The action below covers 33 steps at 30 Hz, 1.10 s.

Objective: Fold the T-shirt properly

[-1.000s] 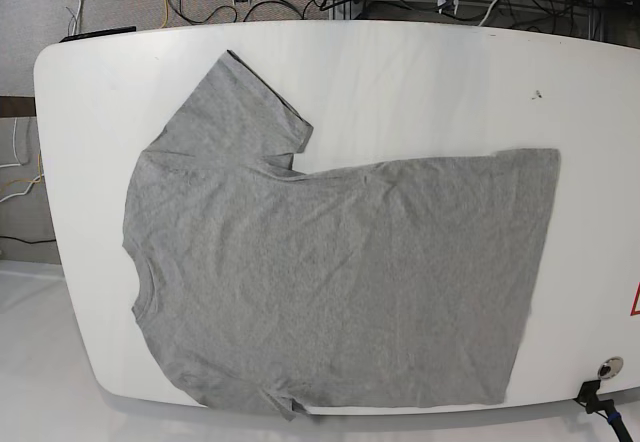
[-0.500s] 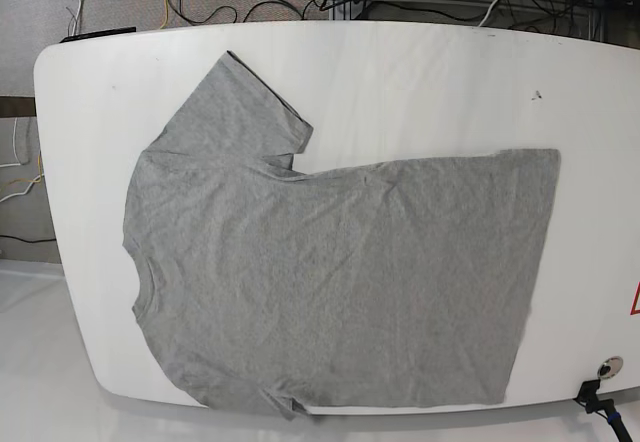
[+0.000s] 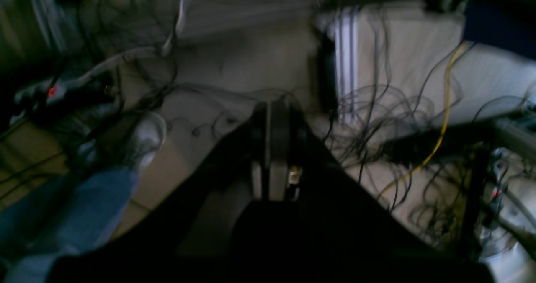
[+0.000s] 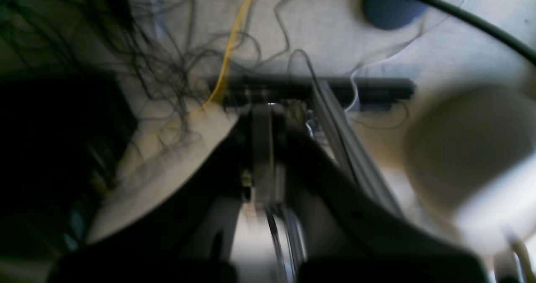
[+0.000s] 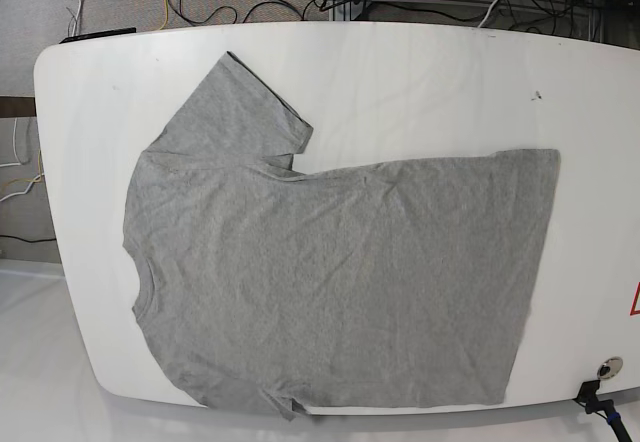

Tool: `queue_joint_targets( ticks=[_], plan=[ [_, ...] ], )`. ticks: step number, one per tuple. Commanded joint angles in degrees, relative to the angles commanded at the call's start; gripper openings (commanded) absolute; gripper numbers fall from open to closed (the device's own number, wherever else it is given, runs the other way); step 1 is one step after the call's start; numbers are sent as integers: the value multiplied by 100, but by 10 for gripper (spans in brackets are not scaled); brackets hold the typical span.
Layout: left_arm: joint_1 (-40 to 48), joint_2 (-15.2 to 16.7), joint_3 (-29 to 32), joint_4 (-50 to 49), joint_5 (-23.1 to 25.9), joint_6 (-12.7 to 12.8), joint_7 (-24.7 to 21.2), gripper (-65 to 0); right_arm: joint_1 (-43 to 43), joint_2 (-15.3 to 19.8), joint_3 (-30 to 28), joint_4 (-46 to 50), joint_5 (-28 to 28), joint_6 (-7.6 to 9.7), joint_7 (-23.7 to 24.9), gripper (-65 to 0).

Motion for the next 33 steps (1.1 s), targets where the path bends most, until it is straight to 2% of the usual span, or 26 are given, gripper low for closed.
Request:
queue_joint_targets(
  ticks=[4,7,12,15,21,24,26,29,31,33],
  plan=[
    [501,11,-159,1222,6,9,65,-650,-483,0,70,1126,14,-111,-82,-650],
    [729,19,-319,1979,8,1,167,-650,-829,-8,186,1925,41,-266,-81,-650],
    [891,30,-727,2980,-66,6,469,-650,-1291,-19,404,3227,-54,-669,-9,-650],
    [894,25,-1079,3491,-117,7,692,-650,-1442,-33,534,3867,-252,-983,37,-650],
    [818,-6,-1849,4304,-406,25,938,-650,-1450,-91,899,4518,-491,-1507,9,-650],
    [679,-52,-2064,4478,-616,31,1001,-650,-1384,-118,1099,4688,-452,-1693,-37,-650],
    [557,-102,-2166,4532,-857,28,1111,-650,-1302,-136,1208,4771,-449,-1714,-130,-650],
    [285,-133,-2344,4523,-1285,0,1279,-650,-1023,-164,1320,4868,-427,-1599,-274,-650],
    [79,-155,-2451,4521,-1550,-4,1422,-650,-732,-220,1363,4922,-377,-1395,-324,-650],
    [-95,-164,-2542,4512,-1830,-7,1509,-650,-356,-290,1366,4917,-289,-1043,-357,-650]
  ],
)
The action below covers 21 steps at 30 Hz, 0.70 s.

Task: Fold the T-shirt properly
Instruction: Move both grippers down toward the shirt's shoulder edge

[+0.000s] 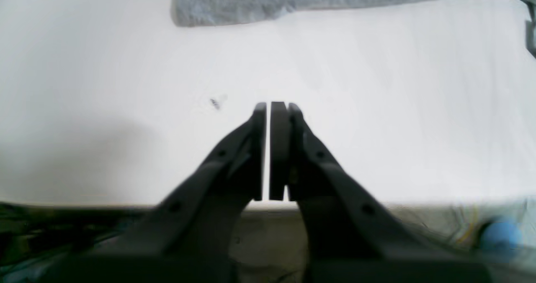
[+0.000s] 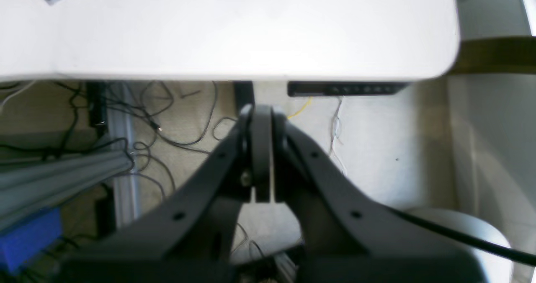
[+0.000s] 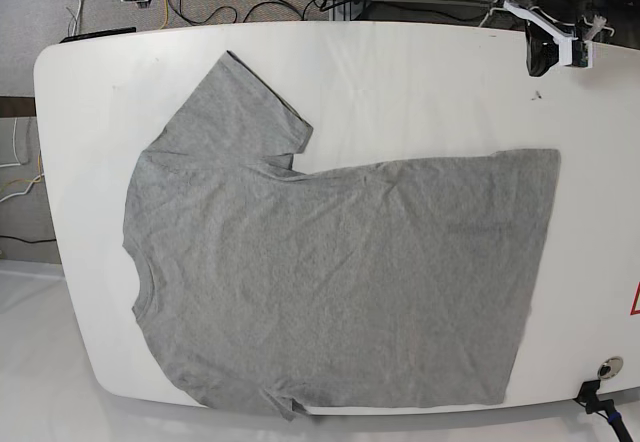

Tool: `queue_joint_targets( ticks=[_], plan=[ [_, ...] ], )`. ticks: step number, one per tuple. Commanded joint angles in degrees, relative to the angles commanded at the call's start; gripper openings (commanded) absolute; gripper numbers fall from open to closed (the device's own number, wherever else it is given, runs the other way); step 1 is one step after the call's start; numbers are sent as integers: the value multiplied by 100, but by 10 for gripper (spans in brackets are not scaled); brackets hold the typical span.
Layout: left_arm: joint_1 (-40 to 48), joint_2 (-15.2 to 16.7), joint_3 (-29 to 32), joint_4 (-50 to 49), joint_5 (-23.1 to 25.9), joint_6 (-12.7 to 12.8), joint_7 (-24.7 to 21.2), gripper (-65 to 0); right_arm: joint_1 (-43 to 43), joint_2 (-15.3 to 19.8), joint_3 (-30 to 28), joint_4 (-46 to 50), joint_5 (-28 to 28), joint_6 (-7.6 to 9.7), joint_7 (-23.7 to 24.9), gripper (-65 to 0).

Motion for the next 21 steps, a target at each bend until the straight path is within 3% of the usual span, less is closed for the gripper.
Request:
queue_joint_targets(
  ticks=[3,6,7,11,21],
  plan=[
    [-149,-29,-79,-67,-311,-39,95,-650,553,-115,14,4,172,397,-3,-650],
    [-282,-57,-118,-152,-504,-105,175,-650,1107,-203,51,-52,374,614,-78,-650],
    [-203,-4,-195,-21,-554,-44,83,-650,540,-107,26,142,75,413,96,-650],
    [-327,20,-215,-121,-574,-43,101,-650,848,-148,-12,100,86,571,61,-650],
    [-1122,44,-215,-665,-758,-146,-105,-634,1509,-324,-110,-33,85,501,-82,-650]
  ],
)
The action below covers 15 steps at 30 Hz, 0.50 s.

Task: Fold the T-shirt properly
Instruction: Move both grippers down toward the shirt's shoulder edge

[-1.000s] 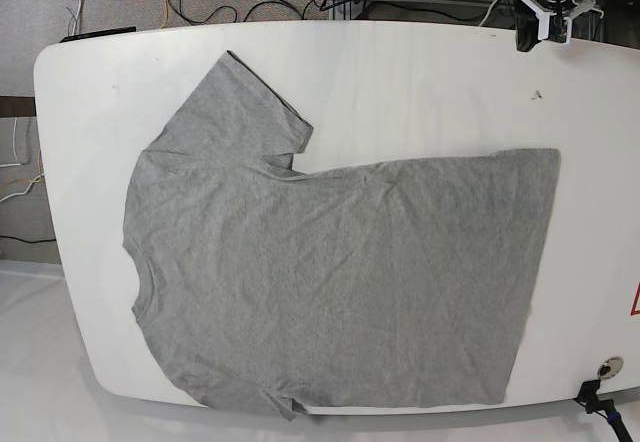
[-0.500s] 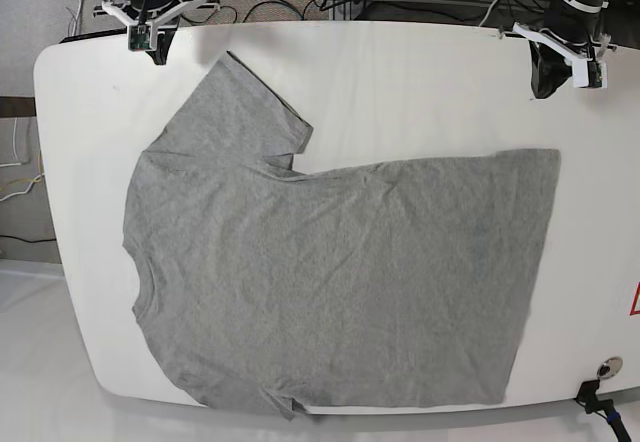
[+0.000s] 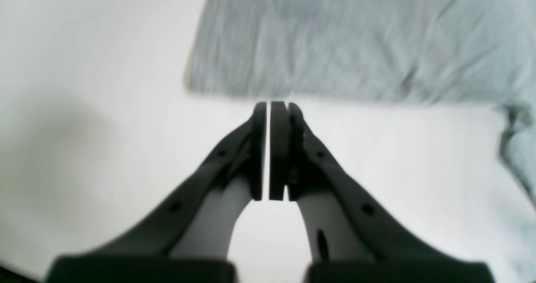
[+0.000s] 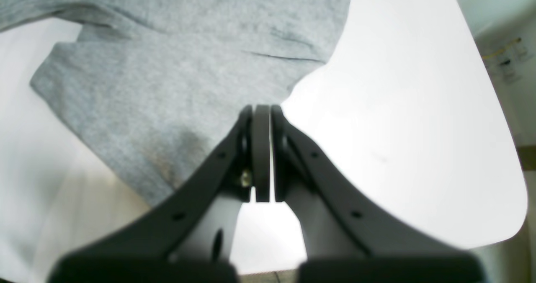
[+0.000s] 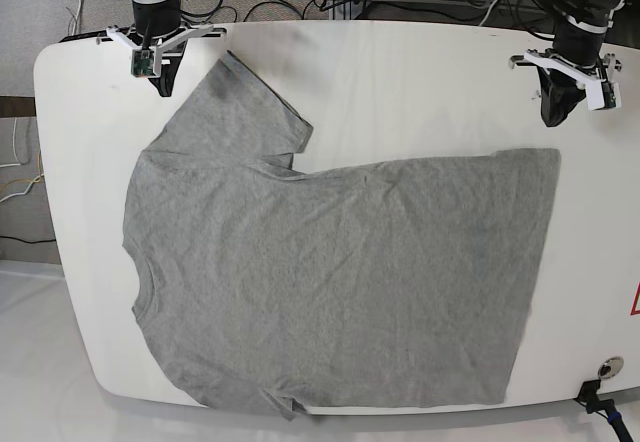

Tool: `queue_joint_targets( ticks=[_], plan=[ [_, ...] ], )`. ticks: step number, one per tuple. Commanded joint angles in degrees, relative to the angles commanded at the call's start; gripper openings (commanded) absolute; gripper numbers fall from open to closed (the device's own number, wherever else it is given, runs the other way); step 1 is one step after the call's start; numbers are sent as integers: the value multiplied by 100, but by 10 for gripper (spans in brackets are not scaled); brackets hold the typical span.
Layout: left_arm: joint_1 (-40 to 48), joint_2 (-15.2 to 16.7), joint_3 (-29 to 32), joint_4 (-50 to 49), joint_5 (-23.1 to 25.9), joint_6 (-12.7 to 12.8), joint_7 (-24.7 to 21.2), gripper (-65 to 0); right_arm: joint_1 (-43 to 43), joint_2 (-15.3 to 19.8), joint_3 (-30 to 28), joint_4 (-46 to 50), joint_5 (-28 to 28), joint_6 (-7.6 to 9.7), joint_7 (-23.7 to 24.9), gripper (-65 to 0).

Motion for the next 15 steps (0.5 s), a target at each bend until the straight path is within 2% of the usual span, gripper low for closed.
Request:
queue_joint_targets(
  ticks=[3,4,6,8,11,13,15],
  plan=[
    [-204,-13,74,-218,-115,-150,-68,-513,210,-68,-69,-9,35,13,-73,-636],
    [-227,-14,100,-249,-171,-171,-52,-483,263,-70,-97,-47,103,83,-90,-587],
    [-227,-15,166,-318,-253,-171,3,-432,360,-73,-151,-45,313,345,-77,-503],
    [-208,-45,211,-334,-304,-143,-23,-419,423,-63,-194,-53,529,657,-51,-468],
    [-281,-39,261,-400,-341,-150,-47,-428,609,-68,-256,-161,634,919,-70,-471],
    [-359,-37,297,-461,-376,-146,-39,-432,766,-97,-289,-263,642,978,-165,-484],
    [-453,-32,293,-555,-399,-149,12,-431,978,-122,-306,-421,636,961,-353,-493]
  ],
)
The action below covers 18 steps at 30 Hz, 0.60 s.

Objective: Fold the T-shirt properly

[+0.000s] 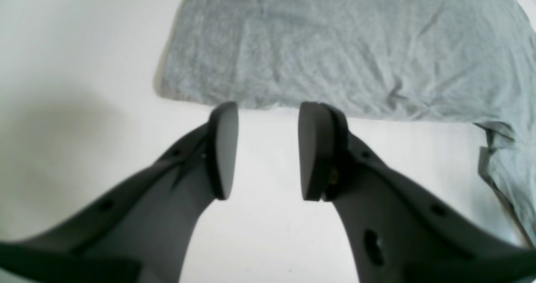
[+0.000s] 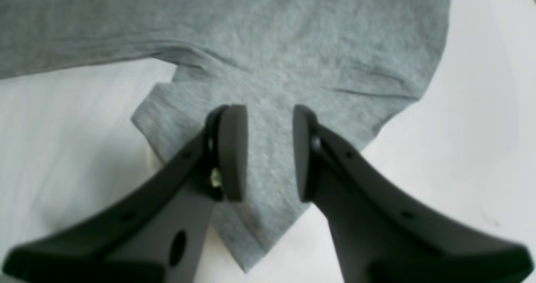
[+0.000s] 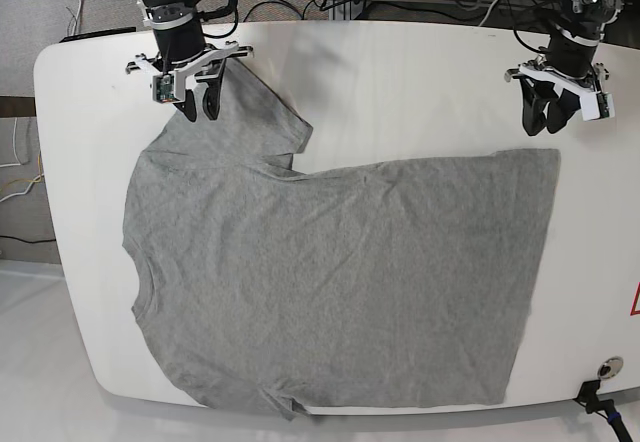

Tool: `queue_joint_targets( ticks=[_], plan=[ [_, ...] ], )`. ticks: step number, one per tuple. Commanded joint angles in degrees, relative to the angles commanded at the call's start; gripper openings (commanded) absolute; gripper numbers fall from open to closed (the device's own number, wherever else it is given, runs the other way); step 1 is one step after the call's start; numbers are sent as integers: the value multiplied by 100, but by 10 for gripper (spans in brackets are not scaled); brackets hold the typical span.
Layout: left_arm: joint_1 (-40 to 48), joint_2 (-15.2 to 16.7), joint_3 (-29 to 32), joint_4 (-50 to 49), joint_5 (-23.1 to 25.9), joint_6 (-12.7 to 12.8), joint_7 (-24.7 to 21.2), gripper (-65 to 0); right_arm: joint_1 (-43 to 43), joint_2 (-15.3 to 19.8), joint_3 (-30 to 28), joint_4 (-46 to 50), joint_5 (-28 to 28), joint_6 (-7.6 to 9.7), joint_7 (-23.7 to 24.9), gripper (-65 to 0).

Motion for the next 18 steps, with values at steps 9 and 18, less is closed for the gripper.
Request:
queue_joint_targets(
  ticks=[9,18],
  plan=[
    [-470,-15,63,-282,-7,-35,359,-391,679,-82,-38,-364,74,-206,-564,-508],
    [-883,-7,193,-556,1,-55,493,-360,1050,-105,-67,-650,93,-223,-771,-553]
  ],
)
